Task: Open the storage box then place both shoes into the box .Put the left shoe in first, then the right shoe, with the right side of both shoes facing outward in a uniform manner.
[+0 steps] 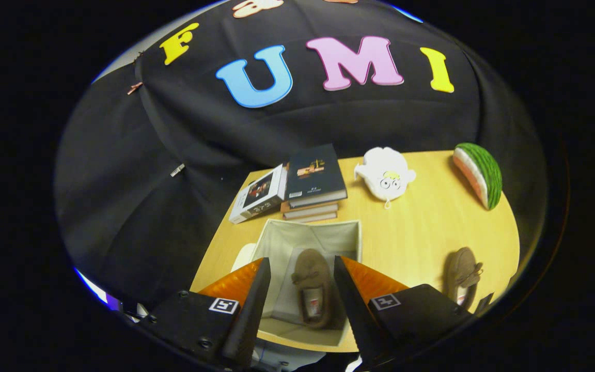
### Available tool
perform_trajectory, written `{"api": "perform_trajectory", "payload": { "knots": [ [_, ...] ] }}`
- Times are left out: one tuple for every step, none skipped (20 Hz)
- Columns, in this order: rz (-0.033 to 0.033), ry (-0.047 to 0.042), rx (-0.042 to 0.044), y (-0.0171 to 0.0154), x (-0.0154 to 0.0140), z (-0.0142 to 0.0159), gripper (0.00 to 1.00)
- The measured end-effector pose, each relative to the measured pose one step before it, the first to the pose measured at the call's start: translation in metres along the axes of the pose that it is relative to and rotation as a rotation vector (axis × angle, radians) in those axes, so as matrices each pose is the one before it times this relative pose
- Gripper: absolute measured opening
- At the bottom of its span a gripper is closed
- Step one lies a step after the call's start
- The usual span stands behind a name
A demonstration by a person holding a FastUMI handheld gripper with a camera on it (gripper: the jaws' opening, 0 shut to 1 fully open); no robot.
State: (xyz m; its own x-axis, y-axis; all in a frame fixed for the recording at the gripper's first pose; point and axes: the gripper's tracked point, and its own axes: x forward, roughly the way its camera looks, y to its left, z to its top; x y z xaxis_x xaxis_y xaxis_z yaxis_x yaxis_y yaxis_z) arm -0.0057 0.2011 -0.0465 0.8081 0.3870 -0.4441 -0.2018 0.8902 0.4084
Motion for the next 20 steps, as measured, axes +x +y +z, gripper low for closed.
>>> {"api": "perform_trajectory", "payload": {
  "knots": [
    [-0.02076, -0.01584, -0.02644, -0.01824, -0.0102, 0.00318, 0.79],
    [-0.0243, -0.00908, -0.02281, -0.01928, -0.00921, 0.00215, 0.79],
    [-0.02102, -0.00871, -0.01411, -0.01921, -0.00825, 0.00135, 0.81],
    [-0.0204, -0.00624, -0.0057, -0.01975, -0.00573, -0.00013, 0.82],
    [-0.01789, 0.00239, 0.00316, -0.02022, -0.00562, -0.00359, 0.82],
    [-0.01505, 0.00283, 0.0095, -0.01889, -0.00308, -0.00399, 0.82],
    [-0.01979, 0.00609, 0.00801, -0.0203, -0.00286, -0.00543, 0.82],
    [-0.01925, 0.0123, 0.00207, -0.01895, -0.00262, -0.00707, 0.82],
    [-0.02354, 0.01541, -0.0048, -0.01936, -0.00147, -0.00948, 0.82],
    [-0.0208, 0.02123, -0.00348, -0.01708, -0.00201, -0.00965, 0.82],
    [-0.01361, 0.02011, -0.00381, -0.01425, -0.00134, -0.01031, 0.82],
    [-0.00708, 0.01727, -0.00286, -0.01239, -0.00089, -0.00998, 0.82],
    [-0.00469, 0.01346, -0.00012, -0.01245, 0.00107, -0.00877, 0.83],
    [0.00254, 0.00937, 0.00407, -0.01101, 0.00282, -0.00935, 0.82],
    [0.00922, 0.00713, 0.00462, -0.00837, 0.00402, -0.008, 0.82],
    [0.01532, 0.01091, 0.00329, -0.00645, 0.00509, -0.00906, 0.82],
    [0.01044, 0.00783, 0.00361, -0.00577, 0.00441, -0.00812, 0.82],
    [0.00805, 0.01812, 0.00142, -0.00703, 0.00578, -0.0104, 0.82],
    [-0.00034, 0.0255, -0.00047, -0.00816, 0.00693, -0.01379, 0.82],
    [-0.00289, 0.02968, -0.00319, -0.00727, 0.00789, -0.01366, 0.82]
  ]
}}
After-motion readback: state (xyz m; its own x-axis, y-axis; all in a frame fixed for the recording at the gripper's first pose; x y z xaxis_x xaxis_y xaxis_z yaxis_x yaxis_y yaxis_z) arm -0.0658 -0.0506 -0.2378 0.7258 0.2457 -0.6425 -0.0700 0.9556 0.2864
